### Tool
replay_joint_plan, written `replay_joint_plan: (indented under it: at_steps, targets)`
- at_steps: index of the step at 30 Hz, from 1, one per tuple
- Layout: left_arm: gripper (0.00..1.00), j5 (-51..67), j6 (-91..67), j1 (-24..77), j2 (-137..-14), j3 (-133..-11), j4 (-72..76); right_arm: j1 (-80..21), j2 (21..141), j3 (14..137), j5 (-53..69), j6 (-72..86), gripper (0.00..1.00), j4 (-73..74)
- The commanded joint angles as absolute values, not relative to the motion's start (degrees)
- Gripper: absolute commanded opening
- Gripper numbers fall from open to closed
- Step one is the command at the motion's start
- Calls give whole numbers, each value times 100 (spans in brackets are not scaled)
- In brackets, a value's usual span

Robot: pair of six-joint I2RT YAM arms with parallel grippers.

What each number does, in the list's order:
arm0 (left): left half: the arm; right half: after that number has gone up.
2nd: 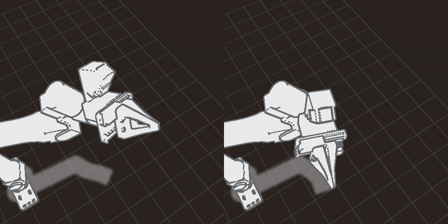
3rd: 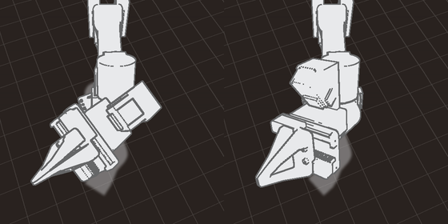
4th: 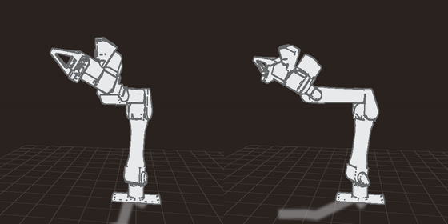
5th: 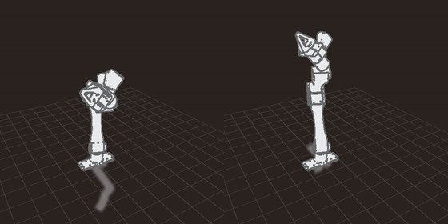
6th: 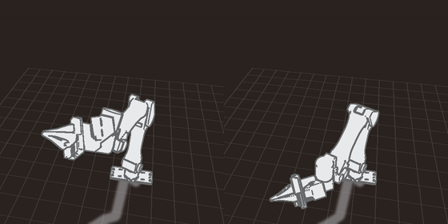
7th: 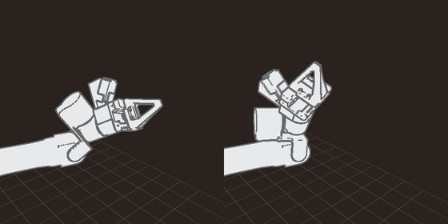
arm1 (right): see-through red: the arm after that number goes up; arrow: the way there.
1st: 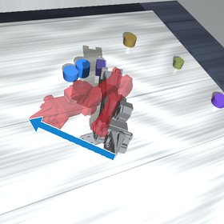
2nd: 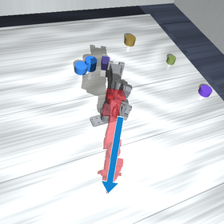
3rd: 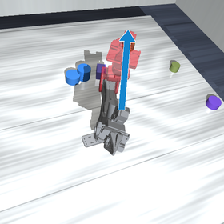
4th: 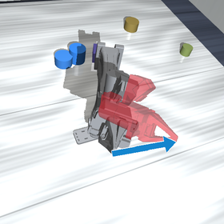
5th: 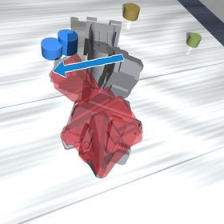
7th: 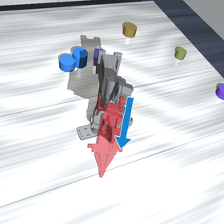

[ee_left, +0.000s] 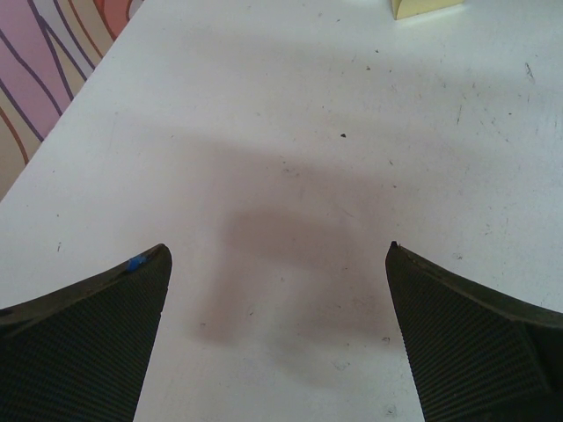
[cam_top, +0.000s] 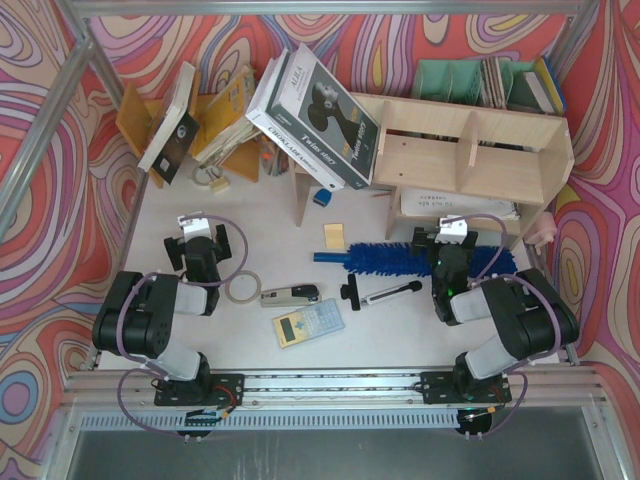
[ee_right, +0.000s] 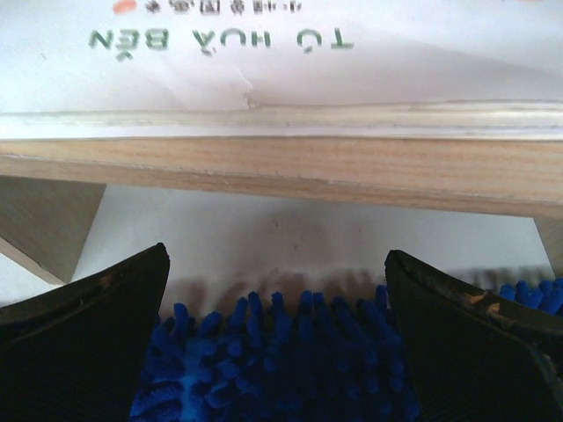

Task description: Dust the bookshelf with a duster

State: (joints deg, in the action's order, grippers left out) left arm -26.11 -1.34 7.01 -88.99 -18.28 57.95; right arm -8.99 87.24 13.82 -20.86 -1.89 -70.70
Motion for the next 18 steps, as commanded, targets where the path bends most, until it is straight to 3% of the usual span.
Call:
replay_joint_plan:
  at_steps: [1,18]
  targets:
    - [99,-2558,-215,650,-8869,-1885,5806,-745,9022,1469,-1840,-198,99,-7472]
    - [99,-2558,-219,650,-8868,-1890,5803,-498,9441,1679,-1152,-85,99,-7420]
